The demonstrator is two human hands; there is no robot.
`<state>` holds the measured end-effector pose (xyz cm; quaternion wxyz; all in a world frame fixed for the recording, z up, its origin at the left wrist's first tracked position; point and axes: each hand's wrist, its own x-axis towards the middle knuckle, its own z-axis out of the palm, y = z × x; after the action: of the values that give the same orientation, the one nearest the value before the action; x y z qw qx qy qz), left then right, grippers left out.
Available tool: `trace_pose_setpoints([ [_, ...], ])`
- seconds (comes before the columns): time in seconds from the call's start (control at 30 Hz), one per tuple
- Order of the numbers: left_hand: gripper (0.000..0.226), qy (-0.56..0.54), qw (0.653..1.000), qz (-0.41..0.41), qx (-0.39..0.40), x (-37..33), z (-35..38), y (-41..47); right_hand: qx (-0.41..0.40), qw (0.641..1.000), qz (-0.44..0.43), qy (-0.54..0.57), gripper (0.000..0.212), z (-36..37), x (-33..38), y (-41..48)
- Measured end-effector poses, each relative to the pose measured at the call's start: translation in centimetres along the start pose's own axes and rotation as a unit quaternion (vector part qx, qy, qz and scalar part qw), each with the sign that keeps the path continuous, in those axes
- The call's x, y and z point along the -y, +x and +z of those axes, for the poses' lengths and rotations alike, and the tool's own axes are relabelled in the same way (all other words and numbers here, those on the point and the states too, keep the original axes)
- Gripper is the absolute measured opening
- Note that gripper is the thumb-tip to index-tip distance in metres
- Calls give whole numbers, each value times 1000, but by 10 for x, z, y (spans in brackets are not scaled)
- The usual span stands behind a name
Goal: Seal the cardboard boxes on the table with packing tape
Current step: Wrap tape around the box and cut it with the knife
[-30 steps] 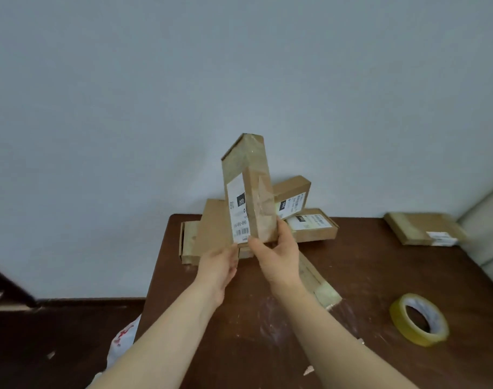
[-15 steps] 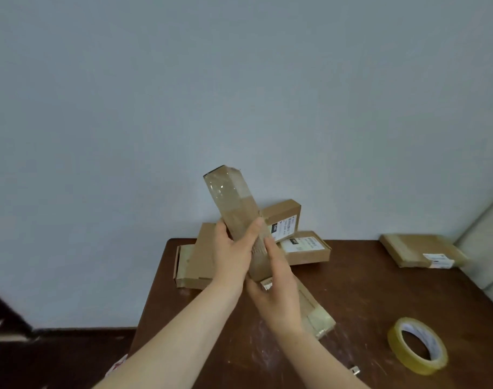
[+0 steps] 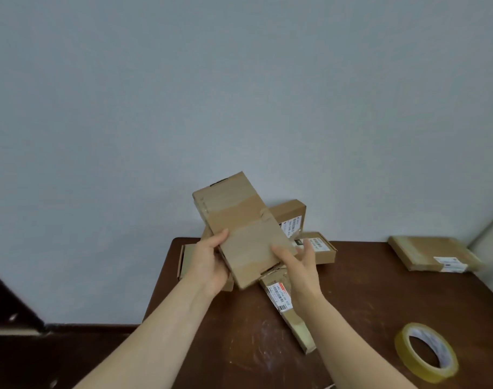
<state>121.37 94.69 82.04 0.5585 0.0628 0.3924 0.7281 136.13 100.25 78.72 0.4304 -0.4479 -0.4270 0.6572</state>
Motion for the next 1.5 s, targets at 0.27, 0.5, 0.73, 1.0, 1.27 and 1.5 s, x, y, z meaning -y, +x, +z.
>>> trace_pose_setpoints([
  [0.27,35,25,998,-46,-21,4,-11,4,97,993,-53,51,54,5,-7,-1],
  [0.5,59,155,988,-10,16,5,-2,1,36,971,-195,-135,55,8,-10,-4],
  [0.73,76,196,980,17,11,13,-3,2,105,941,-250,-201,56,8,-12,-17],
  [1.0,71,152,985,-64,-43,48,-59,-9,161,885,-247,-361,62,-12,-39,-23],
  [1.27,118,368,898,40,-237,51,-151,-23,259,859,-78,-434,61,-43,-84,-17],
  [1.5,80,476,855,58,-195,67,-168,-31,238,856,-40,-456,75,-53,-105,-13],
])
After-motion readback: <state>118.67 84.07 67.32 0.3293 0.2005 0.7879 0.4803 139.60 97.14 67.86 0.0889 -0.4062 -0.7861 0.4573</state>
